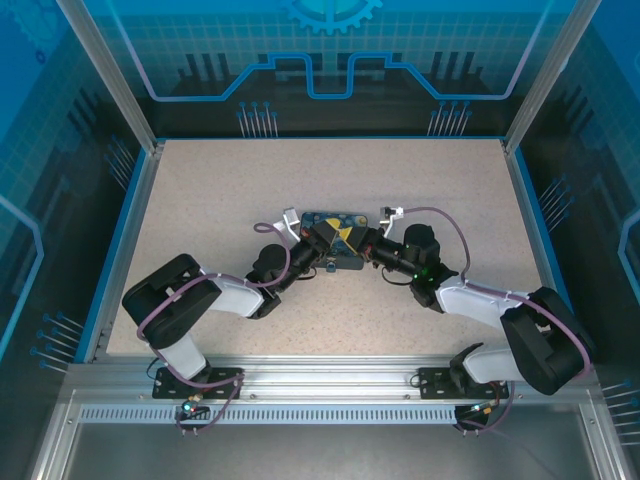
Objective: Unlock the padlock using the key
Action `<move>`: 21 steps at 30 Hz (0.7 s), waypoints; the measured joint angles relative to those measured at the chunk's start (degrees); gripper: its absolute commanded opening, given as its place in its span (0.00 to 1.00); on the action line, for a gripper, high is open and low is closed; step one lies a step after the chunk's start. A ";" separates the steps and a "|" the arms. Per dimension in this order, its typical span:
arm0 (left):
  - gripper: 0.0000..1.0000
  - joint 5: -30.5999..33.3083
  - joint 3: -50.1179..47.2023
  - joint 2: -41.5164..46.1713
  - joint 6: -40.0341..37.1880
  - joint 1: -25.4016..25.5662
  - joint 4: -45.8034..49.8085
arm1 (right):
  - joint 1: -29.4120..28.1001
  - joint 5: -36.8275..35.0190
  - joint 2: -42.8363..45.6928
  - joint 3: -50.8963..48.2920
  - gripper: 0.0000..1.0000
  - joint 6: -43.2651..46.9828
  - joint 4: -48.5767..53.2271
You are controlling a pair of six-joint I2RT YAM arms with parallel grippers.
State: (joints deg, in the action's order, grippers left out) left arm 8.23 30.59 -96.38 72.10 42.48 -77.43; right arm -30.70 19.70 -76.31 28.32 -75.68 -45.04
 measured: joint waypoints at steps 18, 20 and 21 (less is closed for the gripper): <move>0.15 -0.20 0.00 0.00 -0.07 0.44 -0.02 | 1.49 1.66 1.77 -1.22 0.00 -0.15 0.46; 0.32 -0.26 0.00 0.00 -0.22 0.44 0.04 | 1.79 1.81 2.08 -1.33 0.00 0.11 0.66; 0.40 -0.11 0.00 0.00 -0.20 0.44 0.02 | 2.12 1.77 2.32 -1.38 0.00 0.26 0.94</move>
State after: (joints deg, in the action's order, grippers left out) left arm 8.12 30.59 -96.38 71.90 42.92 -77.41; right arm -28.58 21.47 -74.00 26.94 -75.42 -44.10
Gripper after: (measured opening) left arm 0.286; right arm 0.062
